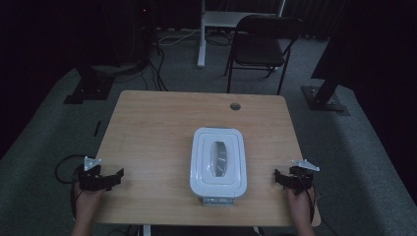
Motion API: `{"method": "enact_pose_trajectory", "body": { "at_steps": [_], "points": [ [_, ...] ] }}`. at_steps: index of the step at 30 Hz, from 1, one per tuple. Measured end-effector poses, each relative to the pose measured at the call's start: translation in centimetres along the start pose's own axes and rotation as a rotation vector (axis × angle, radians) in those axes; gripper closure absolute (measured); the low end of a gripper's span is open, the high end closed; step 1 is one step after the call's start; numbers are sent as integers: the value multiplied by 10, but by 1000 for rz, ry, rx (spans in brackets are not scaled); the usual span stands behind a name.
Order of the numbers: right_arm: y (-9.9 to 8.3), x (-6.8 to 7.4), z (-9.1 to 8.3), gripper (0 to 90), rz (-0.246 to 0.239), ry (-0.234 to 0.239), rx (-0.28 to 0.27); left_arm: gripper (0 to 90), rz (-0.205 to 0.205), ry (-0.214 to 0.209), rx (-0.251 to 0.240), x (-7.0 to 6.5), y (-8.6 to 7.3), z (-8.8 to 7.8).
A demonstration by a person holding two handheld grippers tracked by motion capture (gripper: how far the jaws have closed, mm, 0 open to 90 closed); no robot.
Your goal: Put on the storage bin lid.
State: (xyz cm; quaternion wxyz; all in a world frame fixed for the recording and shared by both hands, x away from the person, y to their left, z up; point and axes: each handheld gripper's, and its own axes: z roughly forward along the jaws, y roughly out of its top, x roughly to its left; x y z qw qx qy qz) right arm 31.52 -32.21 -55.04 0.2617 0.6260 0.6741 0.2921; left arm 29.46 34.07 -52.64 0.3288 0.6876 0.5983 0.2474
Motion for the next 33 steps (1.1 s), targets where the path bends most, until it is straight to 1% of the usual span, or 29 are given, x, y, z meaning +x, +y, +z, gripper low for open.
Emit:
{"method": "enact_pose_trajectory", "body": {
  "at_steps": [4, 6, 9, 11, 12, 16, 19, 21, 23, 24, 26, 28, 33],
  "points": [
    [0, 0, 0, 120, 0, 0, 1, 11, -15, 49, -2, 4, -4, -4],
    [0, 0, 0, 120, 0, 1, 1, 10, -19, 77, 9, 4, -7, -5],
    [0, 0, 0, 120, 0, 1, 0, 10, -18, 77, 20, 4, -10, -5],
    [0, 0, 0, 119, 0, 1, 1, 10, -19, 69, 21, 5, -11, -5],
    [0, 0, 0, 119, 0, 1, 0, 10, -25, 71, 21, 5, -12, -4],
    [1, 0, 1, 120, -1, 2, 1, 10, -24, 85, 38, 7, -13, 0],
    [1, 0, 1, 120, -2, 2, 1, 10, -4, 95, 64, 6, -15, 4],
    [1, 0, 1, 120, -2, 2, 1, 10, 7, 92, 79, 5, -17, 6],
    [1, 0, 1, 120, -2, 2, 1, 10, 10, 98, 87, 4, -18, 8],
    [1, 0, 1, 120, -2, 2, 1, 10, 9, 100, 88, 5, -18, 8],
    [1, 0, 1, 120, -2, 2, 1, 10, -8, 94, 90, 6, -18, 8],
    [1, 0, 1, 120, -2, 2, 1, 3, -15, 106, 92, 6, -18, 8],
    [1, 0, 1, 120, -2, 2, 1, 3, -24, 115, 90, 6, -16, 11]
  ]
}}
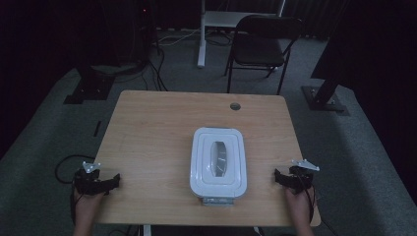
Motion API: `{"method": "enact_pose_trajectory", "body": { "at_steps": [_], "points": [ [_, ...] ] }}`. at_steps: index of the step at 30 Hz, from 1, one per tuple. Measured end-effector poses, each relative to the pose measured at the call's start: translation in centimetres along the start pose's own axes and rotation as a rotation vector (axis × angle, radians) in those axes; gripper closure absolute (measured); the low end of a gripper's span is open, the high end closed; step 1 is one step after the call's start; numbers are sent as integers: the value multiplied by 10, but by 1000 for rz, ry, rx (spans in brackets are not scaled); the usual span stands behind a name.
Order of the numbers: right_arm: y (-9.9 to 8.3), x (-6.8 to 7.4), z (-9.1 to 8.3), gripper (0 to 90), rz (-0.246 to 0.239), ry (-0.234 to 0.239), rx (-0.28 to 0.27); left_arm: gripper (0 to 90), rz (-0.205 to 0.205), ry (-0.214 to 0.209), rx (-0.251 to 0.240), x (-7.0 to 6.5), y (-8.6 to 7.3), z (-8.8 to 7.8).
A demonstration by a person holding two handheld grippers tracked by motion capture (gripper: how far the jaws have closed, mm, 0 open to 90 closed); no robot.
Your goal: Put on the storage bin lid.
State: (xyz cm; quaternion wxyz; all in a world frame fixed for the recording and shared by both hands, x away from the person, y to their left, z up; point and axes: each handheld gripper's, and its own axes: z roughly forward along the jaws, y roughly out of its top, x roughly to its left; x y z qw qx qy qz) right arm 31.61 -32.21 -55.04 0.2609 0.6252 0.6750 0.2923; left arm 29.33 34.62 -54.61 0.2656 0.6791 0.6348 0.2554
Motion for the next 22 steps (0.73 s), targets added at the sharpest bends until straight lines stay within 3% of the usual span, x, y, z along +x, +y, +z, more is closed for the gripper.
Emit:
{"method": "enact_pose_trajectory", "body": {
  "at_steps": [5, 22],
  "points": [
    [0, 0, 0, 120, 0, 0, 0, 3, -30, 27, 2, 1, 5, 4],
    [0, 0, 0, 120, 0, 0, 0, 4, -21, 22, 3, 1, 8, 7]
  ]
}}
